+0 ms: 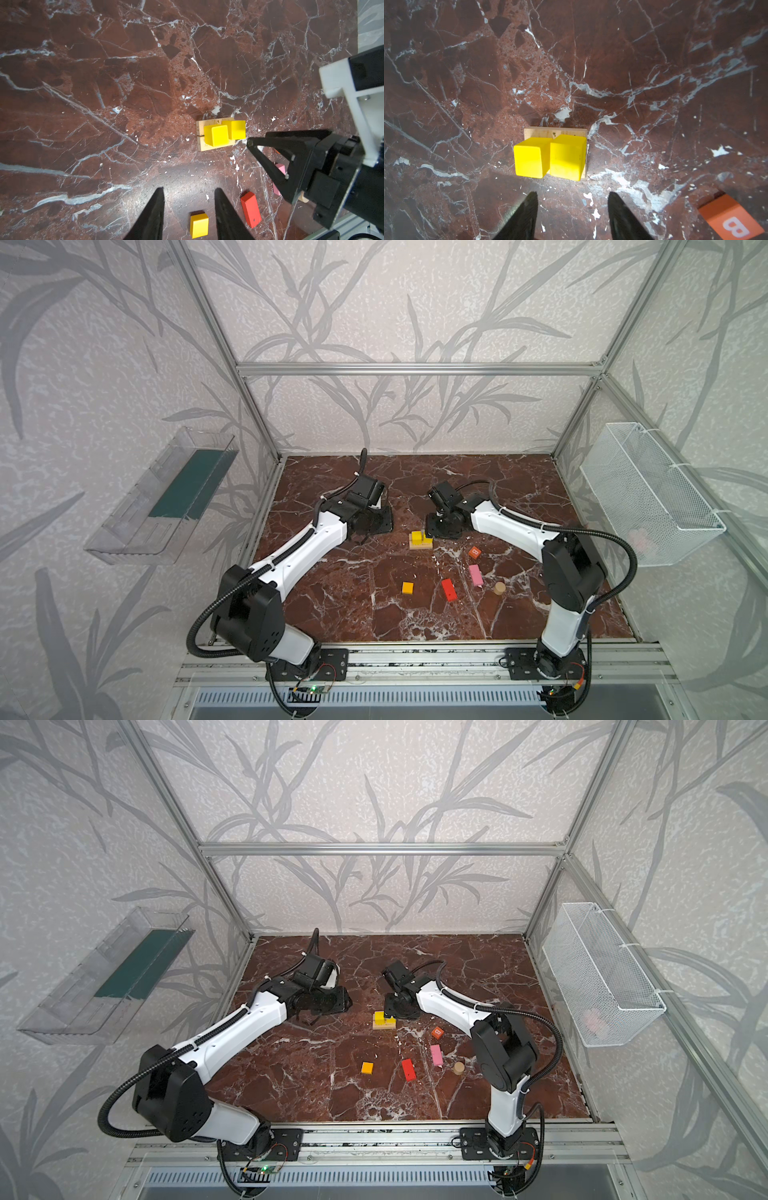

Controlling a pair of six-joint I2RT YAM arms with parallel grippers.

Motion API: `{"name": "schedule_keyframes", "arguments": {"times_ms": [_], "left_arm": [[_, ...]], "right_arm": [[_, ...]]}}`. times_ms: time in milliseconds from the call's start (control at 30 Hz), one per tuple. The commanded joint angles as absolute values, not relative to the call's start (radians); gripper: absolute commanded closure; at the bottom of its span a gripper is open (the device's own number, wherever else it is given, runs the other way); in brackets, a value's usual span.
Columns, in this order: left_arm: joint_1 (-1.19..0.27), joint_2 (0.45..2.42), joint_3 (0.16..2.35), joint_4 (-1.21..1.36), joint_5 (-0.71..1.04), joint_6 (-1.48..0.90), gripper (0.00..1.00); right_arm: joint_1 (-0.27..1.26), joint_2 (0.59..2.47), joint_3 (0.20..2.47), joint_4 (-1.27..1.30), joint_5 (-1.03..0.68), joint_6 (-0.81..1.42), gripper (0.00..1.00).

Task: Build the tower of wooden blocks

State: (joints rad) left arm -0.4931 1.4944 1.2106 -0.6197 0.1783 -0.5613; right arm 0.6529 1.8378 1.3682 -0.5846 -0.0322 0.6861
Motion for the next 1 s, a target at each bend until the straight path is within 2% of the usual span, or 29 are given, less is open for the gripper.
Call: {"name": "schedule_keyframes", "arguments": {"times_ms": [0,433,967], "left_arm": [[-0.513,1.532,1.254,-0.632,0.175,-0.567,0.61],[-0.565,1.706,1.350,-0.637,0.234,-0.584,0.61],[-0.588,1.847,1.438,-0.670,0.253,-0.582,0.61]], "right_arm": [[0.643,1.784,1.328,-0.535,-0.065,0.671,0.41],[0.573,1.731,1.184,-0.334,-0.250,0.645,0.43],[0.544,1.791,1.206,-0.317,-0.299,0.645,0.43]]}}
